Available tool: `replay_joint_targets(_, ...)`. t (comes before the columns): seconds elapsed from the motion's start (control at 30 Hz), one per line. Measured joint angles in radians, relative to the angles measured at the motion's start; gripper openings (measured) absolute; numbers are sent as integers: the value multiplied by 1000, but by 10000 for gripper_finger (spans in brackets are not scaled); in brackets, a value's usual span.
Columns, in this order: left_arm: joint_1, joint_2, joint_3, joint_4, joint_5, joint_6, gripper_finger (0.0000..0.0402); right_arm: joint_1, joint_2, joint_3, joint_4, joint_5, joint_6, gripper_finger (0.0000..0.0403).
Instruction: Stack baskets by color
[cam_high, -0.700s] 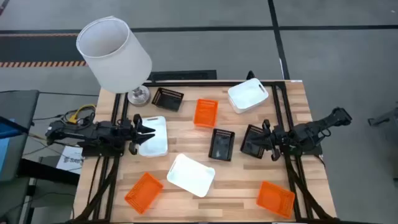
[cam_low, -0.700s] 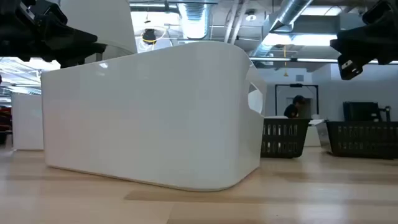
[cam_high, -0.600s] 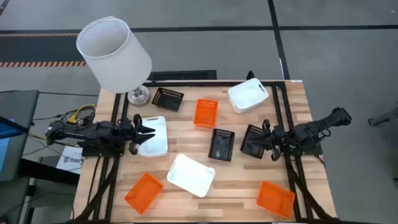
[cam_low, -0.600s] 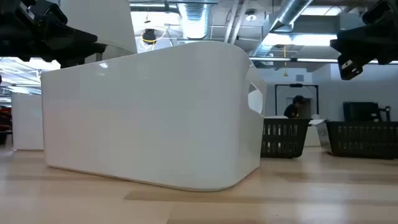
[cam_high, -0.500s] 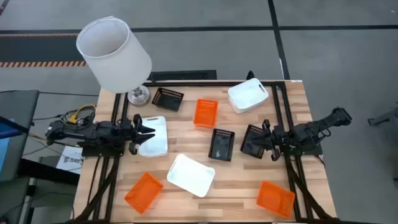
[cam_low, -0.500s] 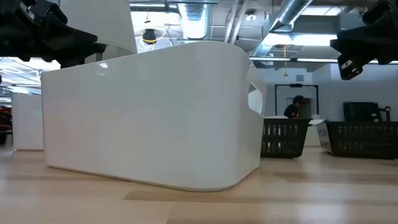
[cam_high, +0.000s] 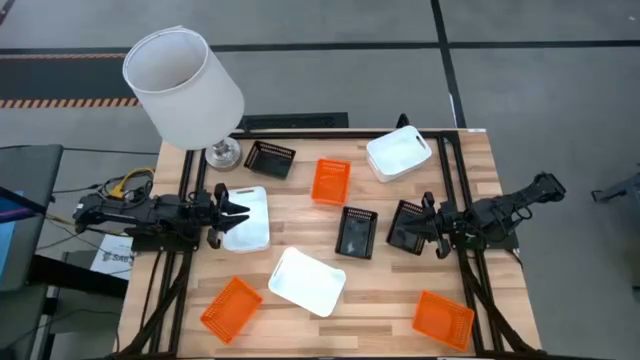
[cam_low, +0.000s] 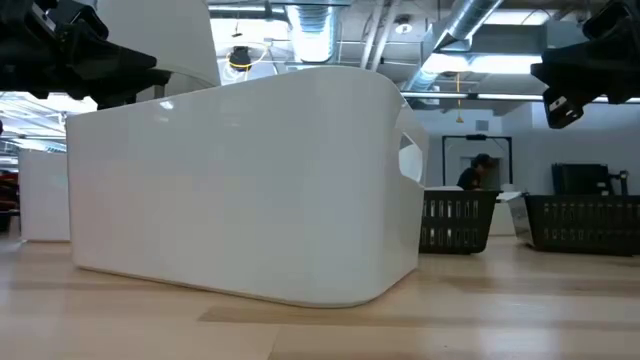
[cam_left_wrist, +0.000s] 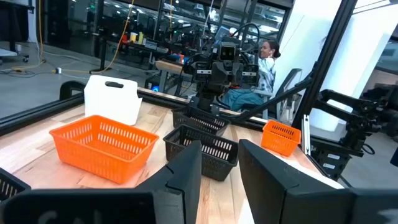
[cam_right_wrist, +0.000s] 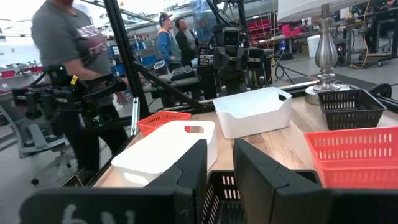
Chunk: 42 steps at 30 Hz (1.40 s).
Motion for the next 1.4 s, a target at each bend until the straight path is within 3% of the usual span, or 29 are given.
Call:
replay_joint_targets(0.9,0,0,0,0,0,-7,96,0,0,0,0,0,0,102)
replay_joint_targets(1.07,0,0,0,4,-23,-93,96,0,0,0,0,0,0,102)
replay_joint_targets(1.27,0,0,0,4,-25,-395,96,0,0,0,0,0,0,102)
replay_joint_targets(1.4,0,0,0,13,-91,-481,96,0,0,0,0,0,-1,102)
